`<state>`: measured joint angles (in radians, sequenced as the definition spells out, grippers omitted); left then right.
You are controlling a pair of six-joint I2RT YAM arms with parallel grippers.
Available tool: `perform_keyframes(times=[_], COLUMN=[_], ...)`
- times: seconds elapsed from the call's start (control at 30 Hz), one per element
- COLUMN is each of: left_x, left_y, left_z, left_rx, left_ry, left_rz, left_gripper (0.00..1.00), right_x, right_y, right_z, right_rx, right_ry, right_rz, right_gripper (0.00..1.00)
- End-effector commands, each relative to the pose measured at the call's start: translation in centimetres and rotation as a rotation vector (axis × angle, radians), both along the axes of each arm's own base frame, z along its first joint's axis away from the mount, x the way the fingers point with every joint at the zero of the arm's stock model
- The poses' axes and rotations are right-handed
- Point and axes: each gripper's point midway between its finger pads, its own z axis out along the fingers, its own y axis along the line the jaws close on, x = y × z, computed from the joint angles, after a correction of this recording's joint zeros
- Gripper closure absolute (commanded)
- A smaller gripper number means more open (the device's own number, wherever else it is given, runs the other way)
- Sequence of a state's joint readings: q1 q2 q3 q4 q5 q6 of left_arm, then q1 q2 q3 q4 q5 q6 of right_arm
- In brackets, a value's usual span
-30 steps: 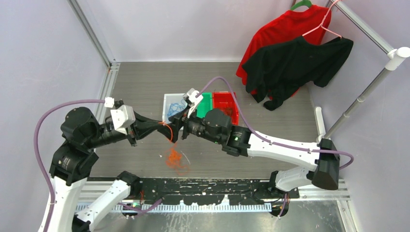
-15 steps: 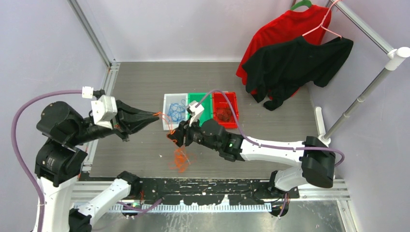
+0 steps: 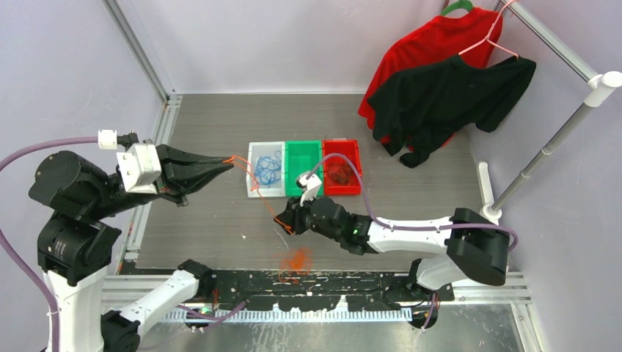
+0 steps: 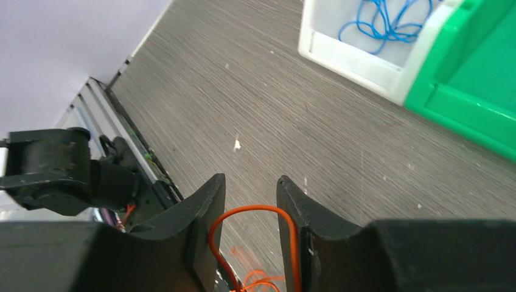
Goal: Untangle the cables
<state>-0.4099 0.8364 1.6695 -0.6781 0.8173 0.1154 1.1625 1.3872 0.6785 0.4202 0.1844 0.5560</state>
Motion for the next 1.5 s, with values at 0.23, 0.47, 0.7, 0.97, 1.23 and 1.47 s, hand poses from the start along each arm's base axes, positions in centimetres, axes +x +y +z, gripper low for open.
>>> perform_keyframes(times=[0.23, 0.47, 0.7, 0.97, 1.23, 1.47], left_x=[1.9, 4.5, 6.2, 5.7, 9.8, 9.2], left_y=[0.4, 1.8, 1.8, 2.0, 5.8, 3.0], left_z=[-1.2, 0.8, -2.6, -13.5, -17.5, -14.2], left_rx=[0.053, 0.024, 0.105, 0.345, 0.513, 0.35], left_ry=[-0.081, -0.187, -0.122, -0.002, -0.021, 0.009], left_rz=[0.066, 0.225, 0.256, 0.187, 0.438, 0.334], left_gripper=[1.0, 1.0, 1.0, 1.0, 1.0, 1.0], right_x=[2.3, 2.8, 5.5, 6.1, 6.2, 5.4], right_y=[-5.1, -6.4, -8.9, -10.1, -13.0, -11.3], right_z=[9.5, 11.9, 10.9, 15.3, 15.5, 9.7], right_rx=[0.035, -0.002, -0.045, 0.322, 0.29, 0.114], right_ry=[-0.234, -0.288, -0.212, -0.041, -0.069, -0.009], right_rz=[-0.161, -0.19, -0.378, -0.299, -0.317, -0.205], right_gripper=[0.25, 0.2, 0.1, 0.09, 0.08, 0.12])
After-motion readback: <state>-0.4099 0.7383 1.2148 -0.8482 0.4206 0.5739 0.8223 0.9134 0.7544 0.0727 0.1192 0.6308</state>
